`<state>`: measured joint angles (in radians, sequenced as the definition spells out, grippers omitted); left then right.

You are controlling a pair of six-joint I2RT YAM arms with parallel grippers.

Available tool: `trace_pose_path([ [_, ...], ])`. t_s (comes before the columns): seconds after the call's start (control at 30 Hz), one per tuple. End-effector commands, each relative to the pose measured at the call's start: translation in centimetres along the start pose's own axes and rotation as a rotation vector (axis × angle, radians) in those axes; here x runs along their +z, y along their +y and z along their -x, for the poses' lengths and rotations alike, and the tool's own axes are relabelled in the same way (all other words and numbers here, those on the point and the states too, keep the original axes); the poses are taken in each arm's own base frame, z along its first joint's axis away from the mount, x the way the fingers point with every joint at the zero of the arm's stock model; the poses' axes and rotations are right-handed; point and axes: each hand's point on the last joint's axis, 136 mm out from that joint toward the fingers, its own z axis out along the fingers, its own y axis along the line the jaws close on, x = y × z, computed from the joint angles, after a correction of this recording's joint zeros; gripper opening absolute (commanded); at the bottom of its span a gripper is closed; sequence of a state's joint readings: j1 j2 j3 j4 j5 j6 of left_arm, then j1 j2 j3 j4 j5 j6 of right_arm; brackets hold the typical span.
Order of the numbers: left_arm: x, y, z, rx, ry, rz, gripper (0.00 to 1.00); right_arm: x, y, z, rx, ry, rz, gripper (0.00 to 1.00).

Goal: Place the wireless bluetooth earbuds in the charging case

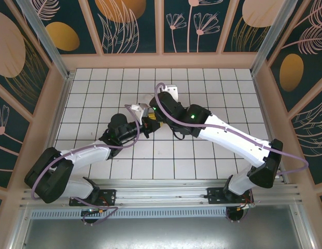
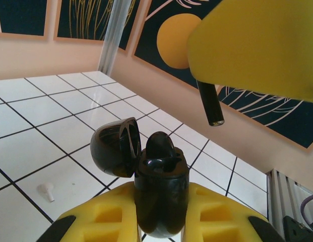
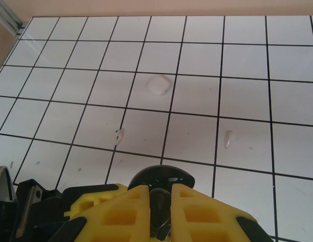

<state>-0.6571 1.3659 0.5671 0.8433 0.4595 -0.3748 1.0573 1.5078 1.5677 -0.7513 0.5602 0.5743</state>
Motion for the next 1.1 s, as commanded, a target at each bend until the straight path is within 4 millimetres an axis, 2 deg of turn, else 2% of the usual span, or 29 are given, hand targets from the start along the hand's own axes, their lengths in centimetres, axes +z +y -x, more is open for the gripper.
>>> trace_pose_path([
  [0.0, 0.4, -1.3, 2.0, 0.017, -0.061, -0.048, 0.0, -0.4, 0.2, 0.6, -0.008, -0.038, 0.017, 0.13],
  [1.07, -0.2, -2.4, 3.1, 0.029, -0.08, -0.068, 0.0, 2.3, -0.8, -2.3, -0.064, 0.04, -0.02, 0.13],
])
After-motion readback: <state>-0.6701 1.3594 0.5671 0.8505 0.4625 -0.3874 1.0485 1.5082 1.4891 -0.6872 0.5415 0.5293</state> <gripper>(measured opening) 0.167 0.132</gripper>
